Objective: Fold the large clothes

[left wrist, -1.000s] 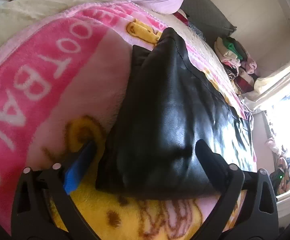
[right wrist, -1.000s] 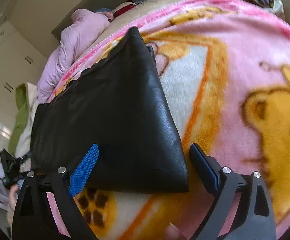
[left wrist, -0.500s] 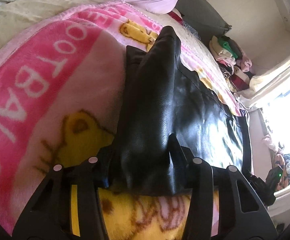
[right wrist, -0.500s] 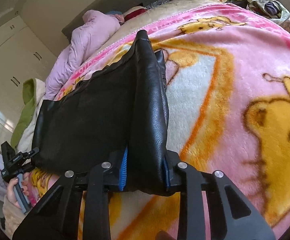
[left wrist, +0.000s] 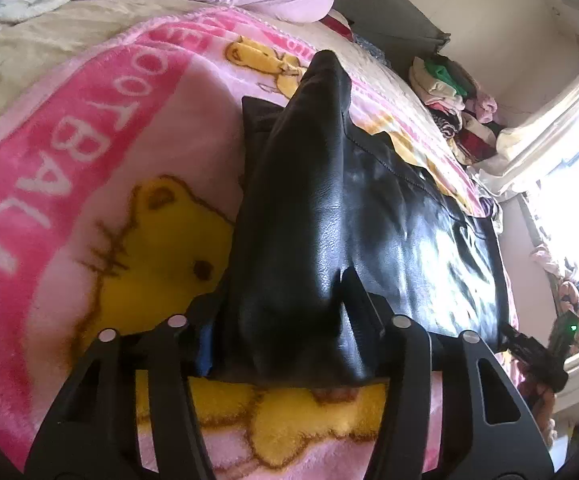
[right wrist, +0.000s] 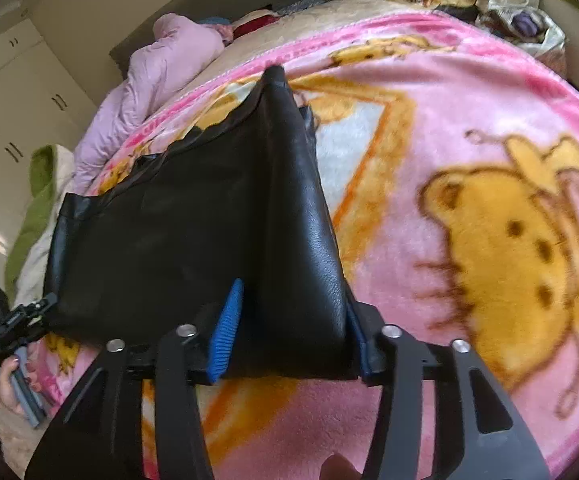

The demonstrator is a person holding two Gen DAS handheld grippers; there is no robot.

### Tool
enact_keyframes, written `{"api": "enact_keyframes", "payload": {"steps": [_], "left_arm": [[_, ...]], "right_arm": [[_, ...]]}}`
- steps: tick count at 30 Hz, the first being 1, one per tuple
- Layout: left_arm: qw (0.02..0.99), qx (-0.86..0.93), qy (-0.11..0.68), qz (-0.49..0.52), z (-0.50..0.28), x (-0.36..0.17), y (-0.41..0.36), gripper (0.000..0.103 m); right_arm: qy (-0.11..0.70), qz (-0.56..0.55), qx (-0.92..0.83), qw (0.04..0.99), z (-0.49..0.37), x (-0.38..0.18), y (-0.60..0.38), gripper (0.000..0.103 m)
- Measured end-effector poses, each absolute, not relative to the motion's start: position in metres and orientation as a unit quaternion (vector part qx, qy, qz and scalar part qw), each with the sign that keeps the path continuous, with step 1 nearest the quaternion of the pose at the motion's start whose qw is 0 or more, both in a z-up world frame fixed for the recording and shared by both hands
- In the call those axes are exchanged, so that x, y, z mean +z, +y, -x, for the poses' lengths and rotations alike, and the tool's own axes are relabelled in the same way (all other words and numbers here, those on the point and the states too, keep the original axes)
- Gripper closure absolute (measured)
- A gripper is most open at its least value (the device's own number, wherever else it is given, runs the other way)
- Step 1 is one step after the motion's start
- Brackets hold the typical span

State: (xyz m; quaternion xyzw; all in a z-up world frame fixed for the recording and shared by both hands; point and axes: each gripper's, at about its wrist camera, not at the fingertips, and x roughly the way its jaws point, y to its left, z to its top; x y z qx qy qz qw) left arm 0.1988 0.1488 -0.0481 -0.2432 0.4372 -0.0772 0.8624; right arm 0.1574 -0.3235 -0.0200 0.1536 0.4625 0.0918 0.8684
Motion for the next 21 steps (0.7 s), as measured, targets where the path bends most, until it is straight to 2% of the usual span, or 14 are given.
{"api": "enact_keyframes", "payload": {"steps": [5,7,8,9,11,16,21], "left_arm": [[0.880,-0.064,0.429,0.195,-0.190,-0.033,0.144,0.055],[0.893,-0.050,0.411,0.175,-0.182,-0.020,0.144,0.055],[0.898,-0.046,0.404,0.168,-0.180,-0.014,0.143,0.055],[0.904,-0.045,0.394,0.160,-0.178,-0.005,0.142,0.055],[0.908,-0.049,0.389,0.147,-0.178,0.005,0.136,0.055],[0.905,-0.096,0.401,0.106,-0.186,0.010,0.095,0.055],[0.889,-0.110,0.440,0.056,-0.197,-0.022,0.060,0.055]], "right_arm": [[0.396,-0.100,0.098,0.907,-0.144,0.019,-0.303,0.038],[0.380,-0.081,0.125,0.913,-0.142,0.030,-0.286,0.041],[0.375,-0.074,0.146,0.912,-0.141,0.034,-0.276,0.049],[0.375,-0.069,0.161,0.910,-0.142,0.036,-0.268,0.067],[0.377,-0.053,0.197,0.904,-0.142,0.039,-0.243,0.077],[0.388,-0.011,0.274,0.880,-0.138,0.036,-0.177,0.079],[0.435,0.014,0.285,0.854,-0.138,0.012,-0.138,0.080]]}}
